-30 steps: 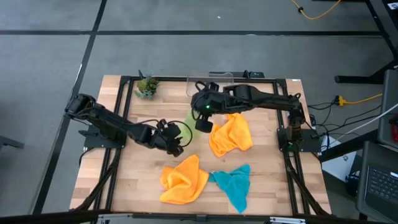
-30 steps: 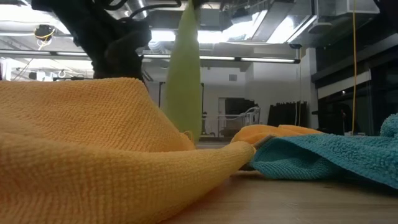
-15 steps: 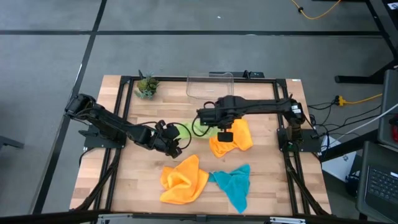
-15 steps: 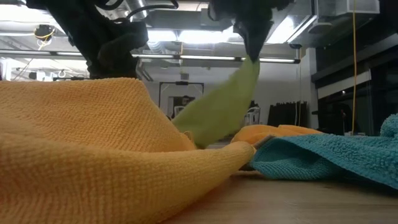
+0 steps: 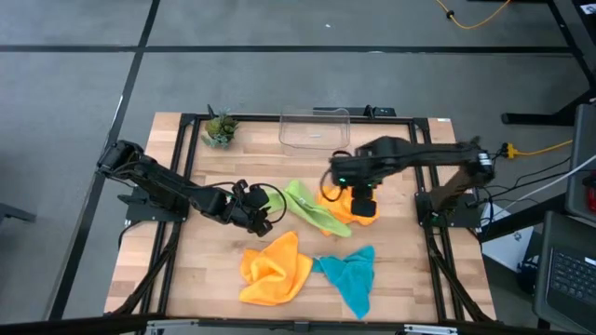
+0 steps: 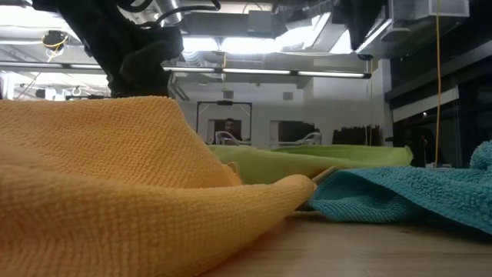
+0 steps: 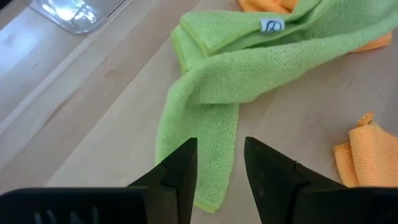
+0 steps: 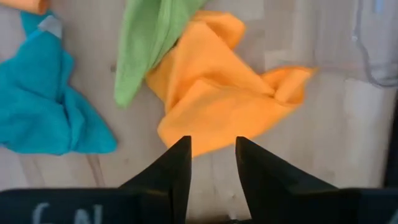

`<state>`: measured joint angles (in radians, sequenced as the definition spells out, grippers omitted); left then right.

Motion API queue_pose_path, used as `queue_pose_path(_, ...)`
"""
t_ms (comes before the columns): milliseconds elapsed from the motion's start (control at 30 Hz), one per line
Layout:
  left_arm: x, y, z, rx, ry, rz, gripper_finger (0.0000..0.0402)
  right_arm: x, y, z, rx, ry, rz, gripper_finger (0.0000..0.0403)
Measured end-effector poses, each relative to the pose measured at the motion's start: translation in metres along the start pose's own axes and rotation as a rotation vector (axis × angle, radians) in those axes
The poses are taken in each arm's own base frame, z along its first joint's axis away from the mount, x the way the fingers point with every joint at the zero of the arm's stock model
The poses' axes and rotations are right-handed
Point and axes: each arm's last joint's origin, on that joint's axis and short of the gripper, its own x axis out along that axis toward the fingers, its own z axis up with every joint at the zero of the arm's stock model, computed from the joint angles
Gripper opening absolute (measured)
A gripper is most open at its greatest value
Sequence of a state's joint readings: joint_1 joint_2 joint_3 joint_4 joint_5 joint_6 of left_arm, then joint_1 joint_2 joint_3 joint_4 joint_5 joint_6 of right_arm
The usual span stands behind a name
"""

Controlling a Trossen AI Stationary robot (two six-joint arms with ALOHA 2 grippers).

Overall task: Fold microfiber towels
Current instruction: Fold the green microfiber cloth

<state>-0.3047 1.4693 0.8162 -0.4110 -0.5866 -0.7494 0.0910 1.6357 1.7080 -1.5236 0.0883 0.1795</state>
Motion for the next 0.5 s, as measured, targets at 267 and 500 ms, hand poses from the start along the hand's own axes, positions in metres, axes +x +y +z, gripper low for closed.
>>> queue_pose_path(267,0.000,-0.003,0.001,-0.012,0.000,-0.032,0.0126,0.039,0.011,-0.037,0.033,-0.313,0.083,0.0130)
queue_pose_path(500,0.002,-0.003,0.007,-0.051,-0.033,-0.052,0.0126,0.101,0.020,-0.042,0.019,-0.495,0.129,0.0129)
